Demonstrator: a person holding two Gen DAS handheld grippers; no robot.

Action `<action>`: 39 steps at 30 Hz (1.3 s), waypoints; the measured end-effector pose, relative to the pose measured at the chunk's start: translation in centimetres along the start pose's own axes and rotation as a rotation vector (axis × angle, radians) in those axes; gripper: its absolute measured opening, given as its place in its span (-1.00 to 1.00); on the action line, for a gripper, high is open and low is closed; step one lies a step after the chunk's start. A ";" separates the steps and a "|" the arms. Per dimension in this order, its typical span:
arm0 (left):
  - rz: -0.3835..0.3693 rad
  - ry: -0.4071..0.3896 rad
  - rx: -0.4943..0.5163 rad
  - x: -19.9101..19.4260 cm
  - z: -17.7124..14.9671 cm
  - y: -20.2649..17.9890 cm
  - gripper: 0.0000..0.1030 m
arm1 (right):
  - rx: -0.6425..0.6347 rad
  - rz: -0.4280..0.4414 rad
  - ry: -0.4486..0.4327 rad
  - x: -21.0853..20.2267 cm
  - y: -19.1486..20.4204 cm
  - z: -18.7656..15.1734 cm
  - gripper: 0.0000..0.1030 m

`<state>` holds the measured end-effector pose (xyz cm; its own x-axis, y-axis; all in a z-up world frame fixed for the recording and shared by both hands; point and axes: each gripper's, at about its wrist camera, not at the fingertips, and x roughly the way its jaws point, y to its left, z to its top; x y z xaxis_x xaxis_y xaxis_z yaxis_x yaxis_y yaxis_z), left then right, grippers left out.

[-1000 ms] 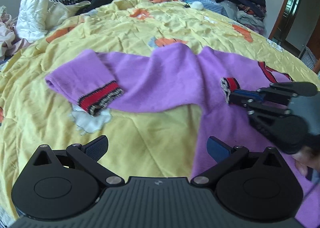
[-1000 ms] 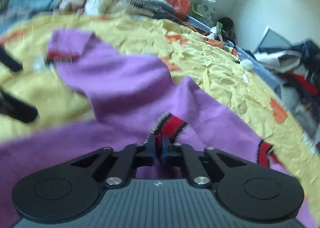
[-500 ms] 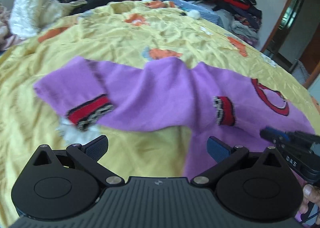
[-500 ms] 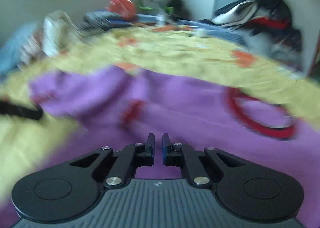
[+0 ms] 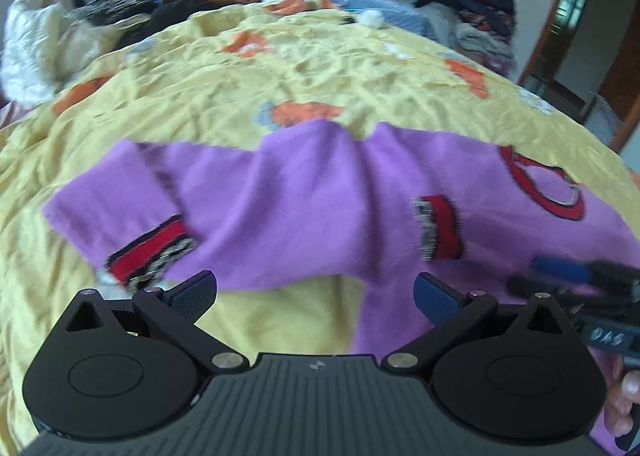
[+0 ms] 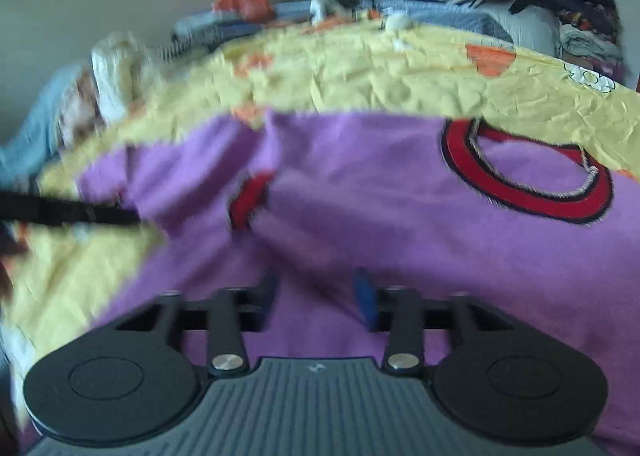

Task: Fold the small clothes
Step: 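Open the right tool to lay the sleeve on the sweater body, then grasp the cuff of the other sleeve with the left tool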

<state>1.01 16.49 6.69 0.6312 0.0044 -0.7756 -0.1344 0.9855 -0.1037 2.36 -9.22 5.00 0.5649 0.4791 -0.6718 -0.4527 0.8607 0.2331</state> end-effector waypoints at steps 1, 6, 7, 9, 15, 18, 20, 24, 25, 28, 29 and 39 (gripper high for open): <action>0.010 0.003 -0.020 -0.1 -0.1 0.8 1.00 | -0.007 -0.007 -0.029 0.2 0.4 0.1 0.23; 0.047 -0.016 -0.126 -0.8 -0.3 5.8 1.00 | 0.023 -0.025 -0.126 3.3 1.9 0.8 0.22; 0.059 -0.019 -0.143 -1.0 -0.3 7.0 1.00 | 0.004 -0.040 -0.107 4.2 2.6 0.7 0.21; 0.088 -0.021 -0.160 -1.4 -0.2 9.0 1.00 | -0.050 -0.074 -0.068 5.4 4.1 0.2 0.20; 0.172 -0.014 -0.156 -2.2 0.0 13.5 1.00 | -0.152 -0.017 -0.026 5.0 6.8 -1.0 0.24; 0.188 -0.019 -0.152 -2.5 -0.1 14.3 1.00 | -0.071 0.077 -0.048 4.0 6.0 -0.3 0.24; 0.195 -0.018 -0.153 -2.3 0.1 14.6 1.00 | 0.014 0.134 -0.098 3.6 5.3 0.4 0.24; 0.185 -0.019 -0.157 -1.9 0.5 14.7 1.00 | 0.027 0.126 -0.085 5.4 5.9 0.9 0.24; 0.183 -0.020 -0.149 -1.8 0.6 14.6 1.00 | 0.026 0.116 -0.014 6.5 6.3 0.9 0.27; 0.209 -0.017 -0.119 -1.2 1.0 14.4 1.00 | -0.031 0.106 -0.038 6.2 7.6 0.3 0.33; 0.214 -0.018 -0.103 -1.0 1.1 14.3 1.00 | -0.041 0.105 -0.035 5.9 7.9 0.2 0.33; 0.235 -0.257 0.653 0.5 -2.9 7.2 1.00 | -0.022 0.093 -0.102 -1.0 7.3 -3.5 0.38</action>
<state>-1.86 23.10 3.75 0.8112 0.1887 -0.5535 0.1432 0.8536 0.5008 -3.95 -4.03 4.92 0.5867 0.5723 -0.5729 -0.5206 0.8085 0.2745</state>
